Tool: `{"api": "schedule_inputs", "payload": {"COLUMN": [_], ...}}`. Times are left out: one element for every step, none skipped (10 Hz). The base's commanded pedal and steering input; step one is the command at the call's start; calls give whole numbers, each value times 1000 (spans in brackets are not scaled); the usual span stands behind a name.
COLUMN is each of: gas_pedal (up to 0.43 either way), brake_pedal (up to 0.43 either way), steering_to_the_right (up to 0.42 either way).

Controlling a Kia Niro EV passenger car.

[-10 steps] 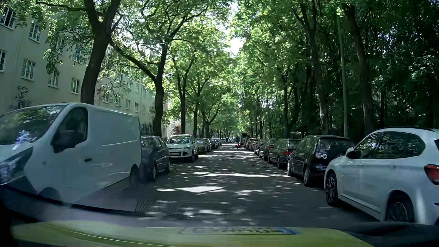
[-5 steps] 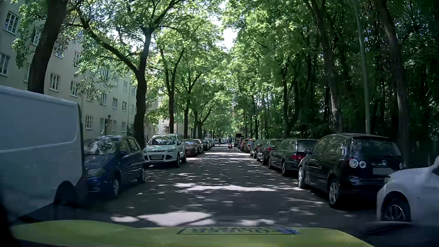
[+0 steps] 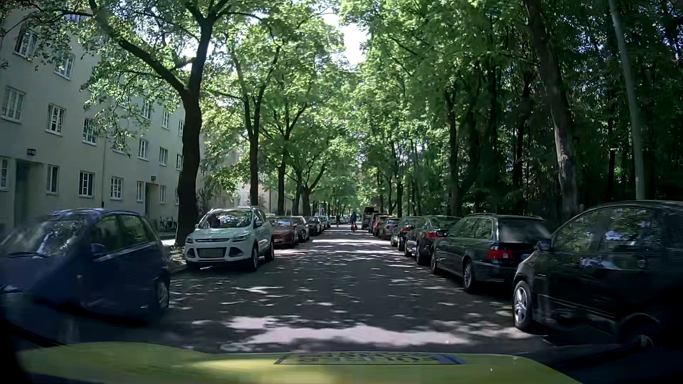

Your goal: Follow the waypoints while adhering to traffic rules and regulations

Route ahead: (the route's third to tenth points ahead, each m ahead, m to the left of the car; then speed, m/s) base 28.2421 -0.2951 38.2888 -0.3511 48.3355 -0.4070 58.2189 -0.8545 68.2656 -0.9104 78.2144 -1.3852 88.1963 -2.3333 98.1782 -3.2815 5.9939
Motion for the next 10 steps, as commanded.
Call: {"api": "schedule_inputs", "payload": {"gas_pedal": [98, 98, 98, 98, 98, 98, 98, 98, 98, 98], "brake_pedal": [0, 0, 0, 0, 0, 0, 0, 0, 0, 0], "steering_to_the_right": [-8, -8, -8, -8, -8, -8, -8, -8, -8, -7]}}
